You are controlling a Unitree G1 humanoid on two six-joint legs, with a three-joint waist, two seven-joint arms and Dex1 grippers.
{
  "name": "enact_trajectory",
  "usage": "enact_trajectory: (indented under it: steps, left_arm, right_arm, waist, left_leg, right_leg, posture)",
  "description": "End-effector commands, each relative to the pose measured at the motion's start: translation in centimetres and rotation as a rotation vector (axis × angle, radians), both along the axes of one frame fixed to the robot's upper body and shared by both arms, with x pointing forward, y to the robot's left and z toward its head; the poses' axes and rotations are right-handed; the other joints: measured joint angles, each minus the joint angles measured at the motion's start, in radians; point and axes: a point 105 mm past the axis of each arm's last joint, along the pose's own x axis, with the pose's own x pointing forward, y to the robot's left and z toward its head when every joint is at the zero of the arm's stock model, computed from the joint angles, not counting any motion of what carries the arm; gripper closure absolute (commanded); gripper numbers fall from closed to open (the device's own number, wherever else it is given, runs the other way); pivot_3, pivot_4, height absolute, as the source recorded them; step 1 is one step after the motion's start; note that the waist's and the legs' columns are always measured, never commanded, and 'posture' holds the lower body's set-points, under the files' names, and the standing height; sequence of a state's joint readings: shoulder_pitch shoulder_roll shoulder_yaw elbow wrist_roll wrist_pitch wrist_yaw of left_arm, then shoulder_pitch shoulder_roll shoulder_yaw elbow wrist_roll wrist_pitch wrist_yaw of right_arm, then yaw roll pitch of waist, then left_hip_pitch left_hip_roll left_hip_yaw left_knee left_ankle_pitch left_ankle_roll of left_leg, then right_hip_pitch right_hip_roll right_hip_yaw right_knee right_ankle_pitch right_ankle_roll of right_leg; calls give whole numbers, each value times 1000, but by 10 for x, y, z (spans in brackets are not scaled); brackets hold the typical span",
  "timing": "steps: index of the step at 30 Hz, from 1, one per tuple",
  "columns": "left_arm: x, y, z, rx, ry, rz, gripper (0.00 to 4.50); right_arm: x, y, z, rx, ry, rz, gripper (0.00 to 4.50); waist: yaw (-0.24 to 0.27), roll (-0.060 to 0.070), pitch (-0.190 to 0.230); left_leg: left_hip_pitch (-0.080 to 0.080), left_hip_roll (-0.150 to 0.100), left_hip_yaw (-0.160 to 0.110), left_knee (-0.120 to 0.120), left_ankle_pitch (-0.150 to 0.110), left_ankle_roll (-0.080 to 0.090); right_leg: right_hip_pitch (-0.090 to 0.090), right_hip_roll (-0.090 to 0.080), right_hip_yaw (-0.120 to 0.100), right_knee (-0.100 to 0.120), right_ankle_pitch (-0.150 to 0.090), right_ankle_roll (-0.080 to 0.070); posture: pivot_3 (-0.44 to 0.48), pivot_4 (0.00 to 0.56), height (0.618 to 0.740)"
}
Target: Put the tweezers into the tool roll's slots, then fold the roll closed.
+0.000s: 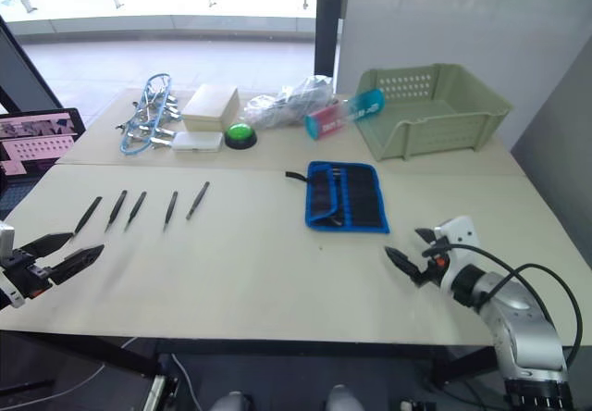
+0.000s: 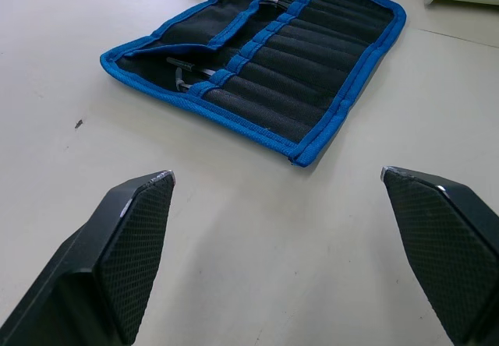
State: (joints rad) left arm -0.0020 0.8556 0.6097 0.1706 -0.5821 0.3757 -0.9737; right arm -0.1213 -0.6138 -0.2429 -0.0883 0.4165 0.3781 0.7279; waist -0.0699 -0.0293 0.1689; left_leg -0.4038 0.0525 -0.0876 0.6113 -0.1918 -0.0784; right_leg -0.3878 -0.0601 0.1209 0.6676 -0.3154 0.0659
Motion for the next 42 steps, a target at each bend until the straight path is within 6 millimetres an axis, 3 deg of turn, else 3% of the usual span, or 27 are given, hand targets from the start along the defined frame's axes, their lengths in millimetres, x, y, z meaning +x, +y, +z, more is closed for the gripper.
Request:
enact_trajectory:
  steps: [1,5,10,16,23,28,33,42]
  left_arm:
    - [0,-4,12,35,-50,-31,18]
    - [-7,-34,15,53,-124,-126,18]
    - [-14,-53,6,124,-122,-205,18]
    - [-22,-80,4,30,-55,-360,18]
    - [-18,-97,5,18,-48,-457,18]
    - [-14,-102,7,15,-56,-481,18]
    - [-10,-104,7,18,-57,-489,18]
    - [-8,-101,8,3,-61,-474,18]
  right_arm:
    - [-2,6,12,2,-50,24,0]
    - [-7,40,20,18,-51,110,0]
    - [1,78,28,76,-30,87,0]
    - [37,131,33,117,-7,-149,0]
    - [52,150,33,235,53,-282,0]
    - [59,149,30,240,63,-335,0]
    - [69,161,21,290,103,-331,0]
    - [75,181,28,371,93,-273,0]
  waist:
    - [0,0,0]
    - [-2,0,0]
    - [-1,0,0]
    - [-5,0,0]
    - [5,-1,0]
    - [-7,0,0]
    - [-19,0,0]
    - [-28,0,0]
  left_leg:
    - [0,0,0,0,0,0]
    - [0,0,0,0,0,0]
    - [0,1,0,0,0,0]
    - [-1,1,0,1,0,0]
    - [-2,-1,-1,0,0,0]
    - [0,0,-1,0,0,0]
    - [0,0,-1,-1,0,0]
    - [0,0,-1,-1,0,0]
  right_leg:
    - [0,0,0,0,0,0]
    - [0,0,0,0,0,0]
    - [0,0,0,1,0,0]
    - [-2,0,0,2,0,0]
    - [-3,-1,-1,5,0,0]
    - [-3,0,-1,5,0,0]
    - [-4,0,-1,7,0,0]
    - [-5,0,-1,8,0,0]
  posture:
    - [0,150,740]
    - [0,150,740]
    - [0,150,740]
    - [0,150,740]
    - [0,150,740]
    - [0,150,740]
    - [0,150,740]
    - [0,150,740]
